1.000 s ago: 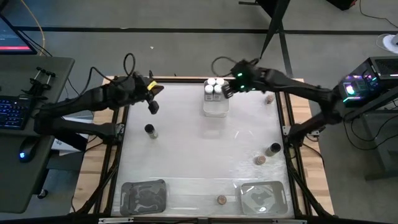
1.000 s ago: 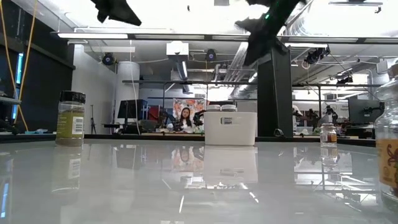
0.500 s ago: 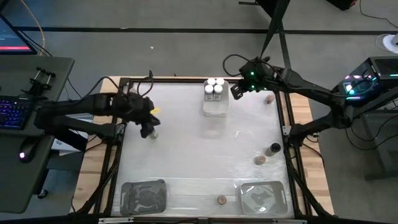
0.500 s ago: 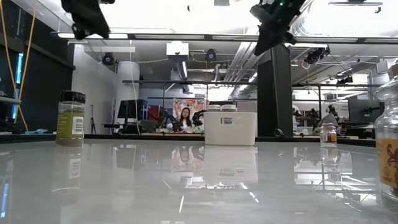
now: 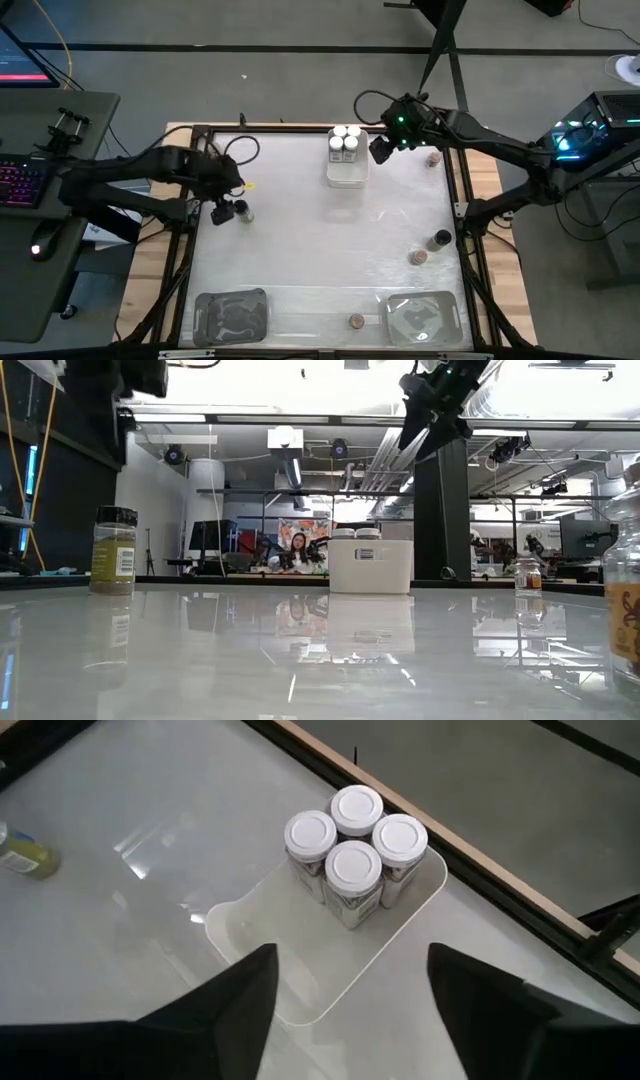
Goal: Sort spices by type
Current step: Put the left black seasoning bottle into the black bin
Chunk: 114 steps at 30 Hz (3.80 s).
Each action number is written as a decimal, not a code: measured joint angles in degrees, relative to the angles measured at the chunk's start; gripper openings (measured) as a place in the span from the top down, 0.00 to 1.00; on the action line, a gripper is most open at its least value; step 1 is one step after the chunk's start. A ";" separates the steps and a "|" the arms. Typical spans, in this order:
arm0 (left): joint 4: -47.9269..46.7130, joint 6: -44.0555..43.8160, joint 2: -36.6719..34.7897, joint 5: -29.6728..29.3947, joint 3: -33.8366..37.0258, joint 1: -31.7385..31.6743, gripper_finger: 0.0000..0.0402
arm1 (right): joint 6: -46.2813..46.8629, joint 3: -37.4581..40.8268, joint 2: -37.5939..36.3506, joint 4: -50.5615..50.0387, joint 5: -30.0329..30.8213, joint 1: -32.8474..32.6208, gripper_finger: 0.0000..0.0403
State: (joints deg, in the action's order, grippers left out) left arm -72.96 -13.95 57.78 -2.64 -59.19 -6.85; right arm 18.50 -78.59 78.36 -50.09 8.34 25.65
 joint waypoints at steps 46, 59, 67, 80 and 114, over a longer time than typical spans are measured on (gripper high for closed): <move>17.34 13.51 7.91 2.35 11.85 -0.11 0.60 | 3.89 0.00 6.15 0.18 -2.42 -0.20 0.32; 9.78 15.66 5.35 6.78 -13.78 17.31 0.60 | 11.50 0.00 6.13 0.05 -2.37 -3.85 0.32; 6.69 -17.22 12.62 -1.03 -13.93 44.49 0.60 | 10.62 0.00 6.13 -0.22 0.72 -9.51 0.32; 7.57 -44.04 28.02 -0.82 -13.91 59.45 0.60 | 8.93 0.00 6.10 0.16 3.17 -12.33 0.32; 8.49 -45.68 31.04 0.87 -6.30 59.58 0.60 | 12.59 0.02 6.10 1.32 5.00 -12.33 0.32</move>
State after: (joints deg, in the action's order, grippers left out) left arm -64.46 -59.63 88.82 -1.78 -65.49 52.73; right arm 31.09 -78.56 84.47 -48.77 13.34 13.32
